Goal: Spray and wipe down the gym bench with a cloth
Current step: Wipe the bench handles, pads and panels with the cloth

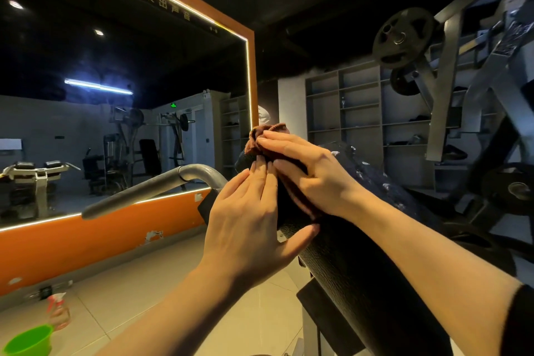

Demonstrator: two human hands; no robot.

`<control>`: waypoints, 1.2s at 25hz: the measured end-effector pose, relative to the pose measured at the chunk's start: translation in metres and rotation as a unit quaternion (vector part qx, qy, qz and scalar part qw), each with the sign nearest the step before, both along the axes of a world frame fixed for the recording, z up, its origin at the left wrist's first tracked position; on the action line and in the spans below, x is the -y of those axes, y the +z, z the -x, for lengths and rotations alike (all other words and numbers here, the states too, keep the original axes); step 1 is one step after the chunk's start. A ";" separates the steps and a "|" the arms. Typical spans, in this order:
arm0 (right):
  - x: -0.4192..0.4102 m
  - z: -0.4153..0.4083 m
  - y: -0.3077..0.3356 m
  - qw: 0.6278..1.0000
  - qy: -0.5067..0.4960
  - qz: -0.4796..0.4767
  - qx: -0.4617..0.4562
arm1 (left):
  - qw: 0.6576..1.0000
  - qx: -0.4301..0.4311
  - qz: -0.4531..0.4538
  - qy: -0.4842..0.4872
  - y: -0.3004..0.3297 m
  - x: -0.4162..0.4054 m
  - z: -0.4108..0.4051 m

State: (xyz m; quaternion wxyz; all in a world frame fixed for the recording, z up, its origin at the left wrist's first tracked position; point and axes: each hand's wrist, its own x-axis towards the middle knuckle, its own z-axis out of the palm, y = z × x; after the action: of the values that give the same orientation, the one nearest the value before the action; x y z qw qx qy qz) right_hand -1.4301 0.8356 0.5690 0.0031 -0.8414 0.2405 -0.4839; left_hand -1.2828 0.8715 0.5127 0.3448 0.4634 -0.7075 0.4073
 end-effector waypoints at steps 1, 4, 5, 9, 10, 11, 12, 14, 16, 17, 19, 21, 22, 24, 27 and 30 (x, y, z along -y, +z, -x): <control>0.008 0.004 0.001 1.000 -0.014 -0.005 0.005 | 1.000 0.003 -0.002 0.008 0.000 0.000 0.000; 0.028 0.023 0.002 0.986 -0.137 -0.086 0.051 | 1.000 0.011 -0.007 0.024 0.001 -0.001 0.000; 0.031 0.027 0.000 0.978 -0.170 -0.104 0.062 | 1.000 0.010 -0.009 0.022 0.001 -0.001 0.000; 0.011 0.012 0.003 0.994 -0.087 -0.035 0.052 | 1.000 0.000 -0.004 0.016 -0.001 0.000 0.001; 0.008 0.009 0.004 0.997 -0.063 -0.021 0.034 | 1.000 0.000 0.001 0.015 -0.001 0.001 0.001; 0.009 0.012 0.004 0.998 -0.058 -0.025 0.018 | 1.000 0.002 0.006 0.015 -0.001 0.001 0.001; 0.015 0.017 0.004 0.996 -0.073 -0.043 0.012 | 1.000 0.003 0.009 0.016 -0.001 0.001 0.000; 0.032 0.034 -0.003 0.984 -0.148 -0.093 0.028 | 1.000 0.004 0.010 0.018 -0.001 0.001 0.000; 0.039 0.050 -0.013 0.967 -0.209 -0.135 0.052 | 1.000 0.002 0.010 0.017 -0.001 0.002 0.000; 0.038 0.053 -0.016 0.963 -0.218 -0.146 0.064 | 1.000 0.001 0.012 0.016 -0.001 0.002 0.000; 0.029 0.049 -0.017 0.972 -0.177 -0.132 0.083 | 1.000 0.001 0.015 0.015 -0.001 0.001 0.000; 0.010 0.037 -0.015 0.989 -0.091 -0.093 0.077 | 1.000 0.001 0.016 0.013 -0.001 0.001 0.000; 0.005 0.032 -0.014 0.993 -0.068 -0.077 0.056 | 1.000 0.001 0.015 0.015 -0.001 0.000 0.000; 0.009 0.034 -0.017 0.992 -0.097 -0.073 0.038 | 1.000 0.003 0.009 0.017 -0.001 -0.001 0.000; 0.021 0.054 -0.028 0.959 -0.225 -0.135 0.110 | 1.000 0.000 0.006 0.015 -0.002 -0.001 0.001; 0.015 0.053 -0.035 0.947 -0.233 -0.161 0.150 | 1.000 0.005 0.015 0.010 -0.003 0.000 0.001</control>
State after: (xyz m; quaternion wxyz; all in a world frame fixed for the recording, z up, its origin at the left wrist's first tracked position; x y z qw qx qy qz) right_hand -1.4833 0.8203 0.5339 0.0618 -0.6683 0.5010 -0.5464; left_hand -1.2834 0.8715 0.5102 0.3437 0.4636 -0.6983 0.4236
